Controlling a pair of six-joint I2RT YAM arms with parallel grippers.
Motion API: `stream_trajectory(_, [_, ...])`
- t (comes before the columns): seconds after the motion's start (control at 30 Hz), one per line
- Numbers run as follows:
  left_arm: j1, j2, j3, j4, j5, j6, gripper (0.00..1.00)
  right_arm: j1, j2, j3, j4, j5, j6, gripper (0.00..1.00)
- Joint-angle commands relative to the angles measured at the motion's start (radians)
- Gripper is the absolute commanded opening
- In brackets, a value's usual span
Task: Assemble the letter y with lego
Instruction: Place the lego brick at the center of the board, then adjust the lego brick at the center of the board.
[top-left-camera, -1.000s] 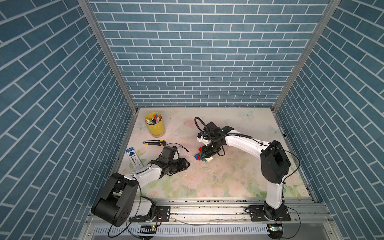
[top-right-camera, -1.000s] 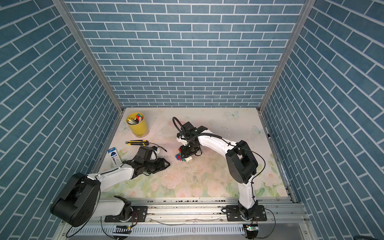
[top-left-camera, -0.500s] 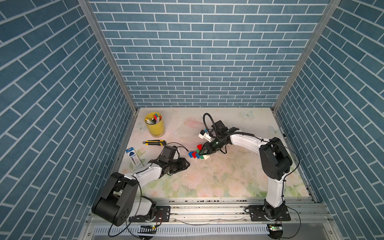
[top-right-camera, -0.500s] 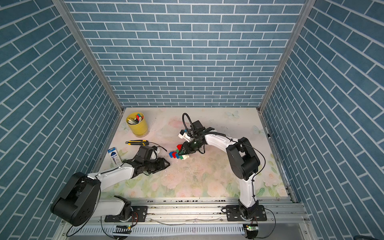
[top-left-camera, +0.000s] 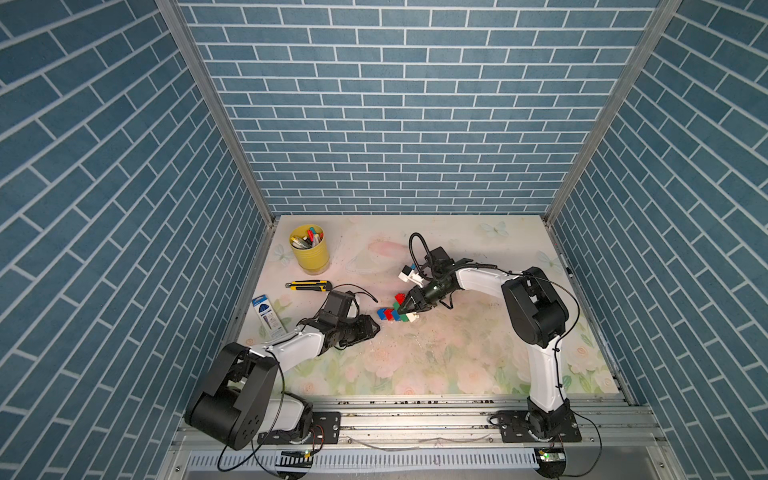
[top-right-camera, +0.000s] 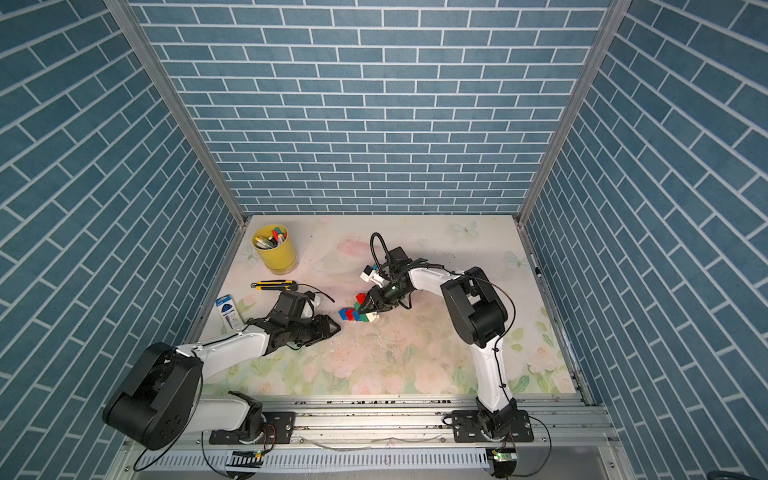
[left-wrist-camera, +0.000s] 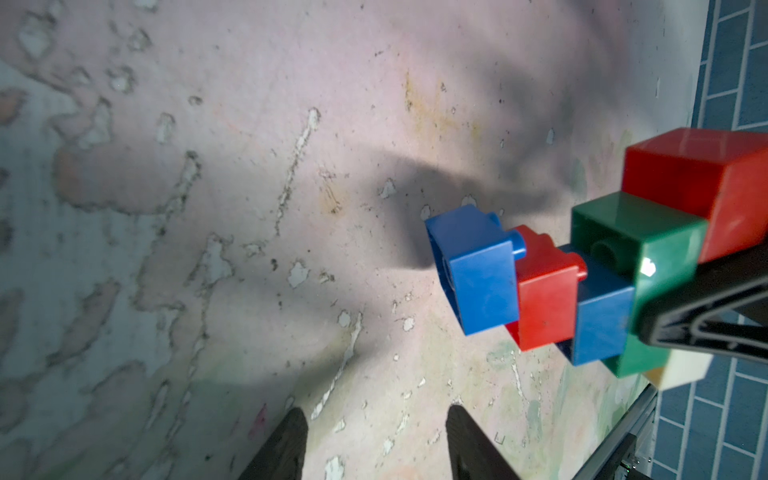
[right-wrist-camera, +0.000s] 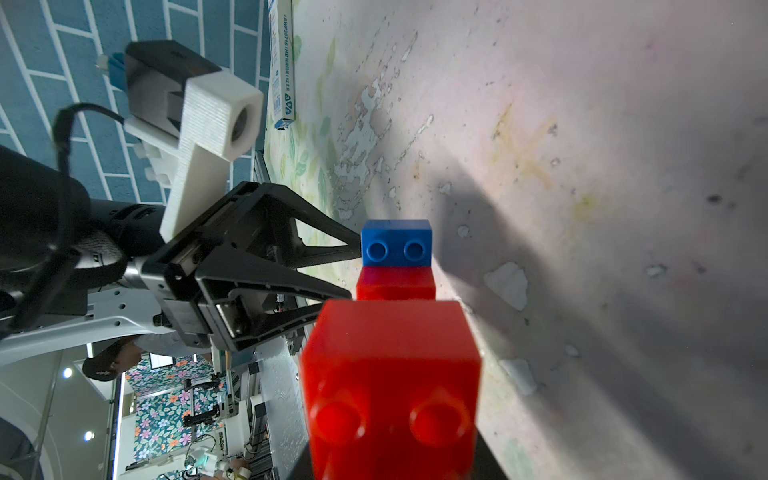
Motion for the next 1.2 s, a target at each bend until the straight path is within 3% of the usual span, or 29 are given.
stream_trajectory(0.0, [0.005,0.031,-0.017,-0.076,-0.035,0.002,0.57,-0.015,0.027,0.021,0.008,-0.045,-0.006,0.38])
stream_trajectory(0.37, [0.006,0.027,-0.021,-0.076,-0.033,0.003,0.56,-0.075,0.034,0.058,-0.027,0.023,-0.002,0.50])
stream_trajectory(0.6, [0.005,0.029,-0.016,-0.069,-0.028,0.007,0.56,-0.118,-0.024,0.022,-0.076,0.220,0.022,0.51])
stream_trajectory(0.73, [0.006,0.027,-0.012,-0.076,-0.029,0.007,0.56,-0.107,-0.114,-0.094,-0.038,0.337,0.067,0.46])
stream_trajectory(0.87, [0.006,0.022,-0.011,-0.082,-0.031,0.010,0.56,-0.087,-0.180,-0.210,0.021,0.377,0.116,0.36])
stream_trajectory(1.17, [0.005,0.028,-0.001,-0.087,-0.034,0.008,0.56,-0.012,-0.141,-0.233,0.109,0.437,0.181,0.25])
